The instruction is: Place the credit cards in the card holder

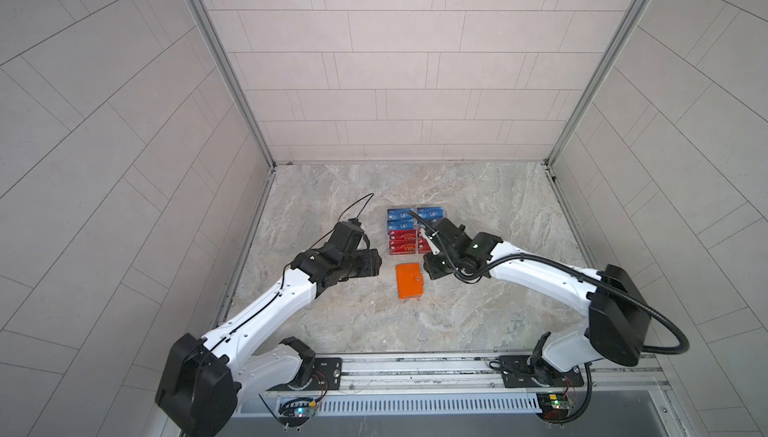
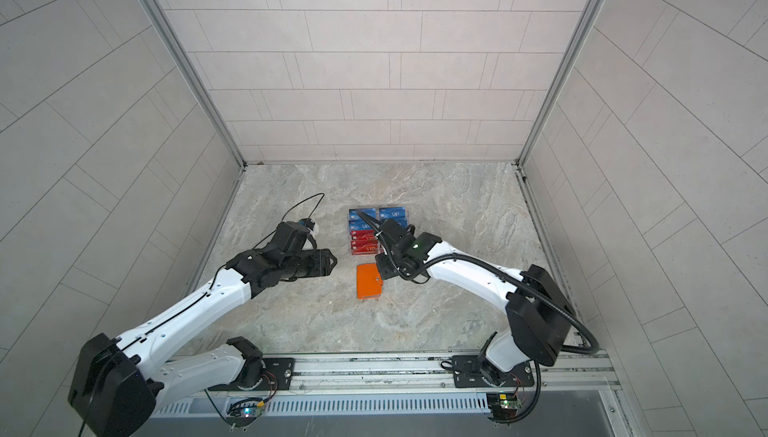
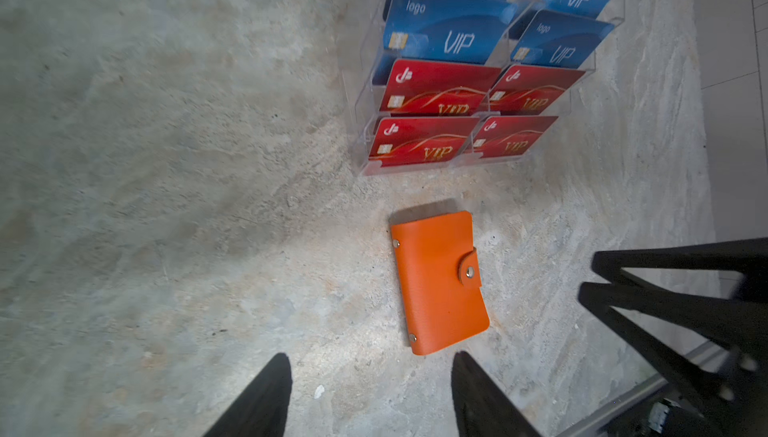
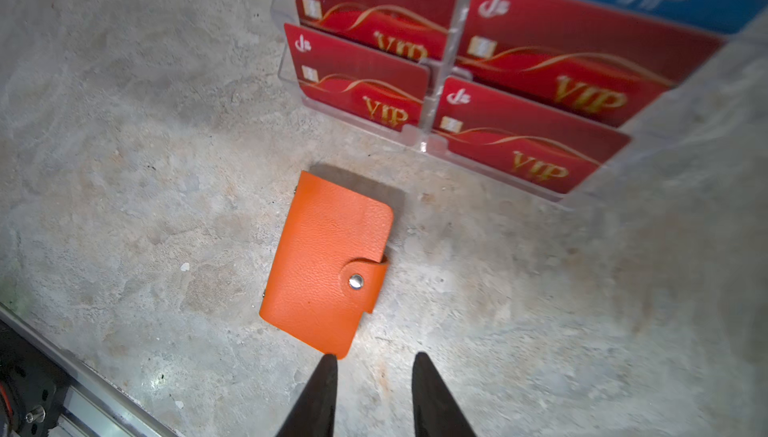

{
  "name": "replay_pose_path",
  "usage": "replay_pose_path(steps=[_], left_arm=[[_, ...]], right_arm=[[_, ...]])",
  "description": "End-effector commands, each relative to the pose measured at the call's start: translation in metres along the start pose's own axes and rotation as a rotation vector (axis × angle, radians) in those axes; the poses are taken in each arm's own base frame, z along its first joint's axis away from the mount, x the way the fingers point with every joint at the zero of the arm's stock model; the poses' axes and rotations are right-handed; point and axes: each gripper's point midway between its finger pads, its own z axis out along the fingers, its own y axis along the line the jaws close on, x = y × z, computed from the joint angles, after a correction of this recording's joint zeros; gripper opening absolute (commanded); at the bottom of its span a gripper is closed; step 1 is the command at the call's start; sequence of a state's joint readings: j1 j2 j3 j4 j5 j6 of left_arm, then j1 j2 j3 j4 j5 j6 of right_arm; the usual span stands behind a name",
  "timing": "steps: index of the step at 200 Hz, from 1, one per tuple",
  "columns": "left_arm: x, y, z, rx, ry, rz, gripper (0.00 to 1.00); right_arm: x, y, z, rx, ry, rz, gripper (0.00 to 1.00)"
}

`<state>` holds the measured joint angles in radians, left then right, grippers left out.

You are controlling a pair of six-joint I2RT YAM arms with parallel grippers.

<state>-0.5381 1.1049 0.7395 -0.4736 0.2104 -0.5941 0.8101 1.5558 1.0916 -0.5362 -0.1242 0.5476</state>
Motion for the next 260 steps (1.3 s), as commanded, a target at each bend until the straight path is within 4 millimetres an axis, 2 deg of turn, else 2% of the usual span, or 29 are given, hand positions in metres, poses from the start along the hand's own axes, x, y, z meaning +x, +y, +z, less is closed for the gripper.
replay_pose_path(steps=[1,10,32,59,94,127,161,203,260], left_arm=[[0.011,-0.009,0.004,0.084,0.018,-0.071,0.65],[0.013,-0.007,0.005,0.08,0.019,-0.082,0.65],[0.016,-0.008,0.009,0.098,0.024,-0.103,0.66],[0.024,-0.005,0.02,0.109,0.045,-0.137,0.66],[0.028,-0.013,0.033,0.184,0.06,-0.172,0.66],[0.032,-0.016,0.044,0.206,0.088,-0.183,0.66],[0.032,-0.021,0.056,0.248,0.099,-0.202,0.65],[0.038,-0.025,0.073,0.281,0.135,-0.229,0.57],[0.045,-0.023,0.099,0.271,0.174,-0.237,0.56]], right_arm=[[-0.003,0.02,0.014,-0.037,0.04,0.012,0.33],[-0.001,0.021,0.022,-0.024,0.074,0.001,0.29],[0.004,0.017,0.039,0.016,0.119,-0.011,0.29],[0.004,0.008,0.05,0.067,0.123,-0.016,0.29],[0.009,0.004,0.059,0.089,0.134,-0.001,0.29],[0.019,-0.004,0.07,0.112,0.16,-0.003,0.29],[0.03,-0.012,0.078,0.131,0.169,0.007,0.23],[0.042,-0.023,0.083,0.155,0.178,0.028,0.2],[0.052,-0.032,0.086,0.154,0.185,0.05,0.19]])
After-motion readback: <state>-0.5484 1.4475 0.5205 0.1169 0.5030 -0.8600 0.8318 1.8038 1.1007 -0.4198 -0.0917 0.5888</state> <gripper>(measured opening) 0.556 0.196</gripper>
